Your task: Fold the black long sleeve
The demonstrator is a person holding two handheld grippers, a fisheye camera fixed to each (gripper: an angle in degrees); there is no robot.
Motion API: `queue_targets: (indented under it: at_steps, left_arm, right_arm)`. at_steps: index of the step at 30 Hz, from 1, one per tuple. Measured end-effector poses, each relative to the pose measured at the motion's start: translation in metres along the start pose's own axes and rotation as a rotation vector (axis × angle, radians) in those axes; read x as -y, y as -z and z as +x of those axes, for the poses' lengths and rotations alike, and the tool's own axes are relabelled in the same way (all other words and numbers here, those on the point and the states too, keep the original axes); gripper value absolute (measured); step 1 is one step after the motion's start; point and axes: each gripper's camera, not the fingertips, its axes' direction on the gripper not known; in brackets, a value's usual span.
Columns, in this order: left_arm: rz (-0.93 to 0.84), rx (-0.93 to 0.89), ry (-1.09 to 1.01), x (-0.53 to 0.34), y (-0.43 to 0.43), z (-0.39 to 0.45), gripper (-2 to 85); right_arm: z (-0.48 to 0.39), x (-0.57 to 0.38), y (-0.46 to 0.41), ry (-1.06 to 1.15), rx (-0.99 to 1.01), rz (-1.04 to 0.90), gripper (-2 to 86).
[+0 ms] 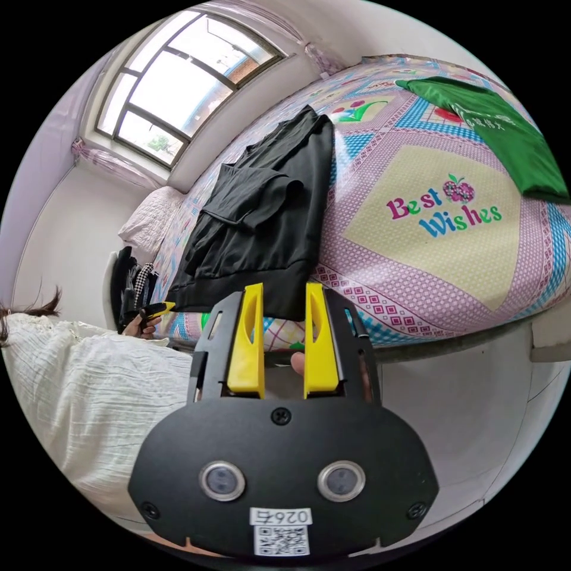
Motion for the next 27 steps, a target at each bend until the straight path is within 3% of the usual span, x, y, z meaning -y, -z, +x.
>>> queue_targets:
  at_steps: [4, 11, 18, 22, 27]
  left_arm:
    - [0.018, -0.078, 0.015, -0.006, 0.018, -0.008, 0.3]
    - [0.185, -0.367, -0.038, -0.048, 0.087, -0.017, -0.3]
    - [0.158, -0.546, -0.082, -0.111, 0.135, -0.019, -0.4]
    - [0.224, -0.635, -0.082, -0.135, 0.161, -0.017, -0.5]
    - [0.344, -0.69, -0.18, -0.1, 0.206, 0.008, -0.5]
  right_arm:
    - [0.036, 0.0, 0.001, -0.084, 0.07, -0.074, -0.7]
    - [0.079, -0.033, 0.058, -0.11, 0.286, -0.022, -1.3]
    - [0.103, -0.107, 0.123, -0.075, 0.381, -0.104, -1.3]
    - [0.118, -0.152, 0.175, -0.096, 0.492, -0.025, -1.3]
    - [0.112, -0.133, 0.22, -0.026, 0.57, 0.108, -1.2]
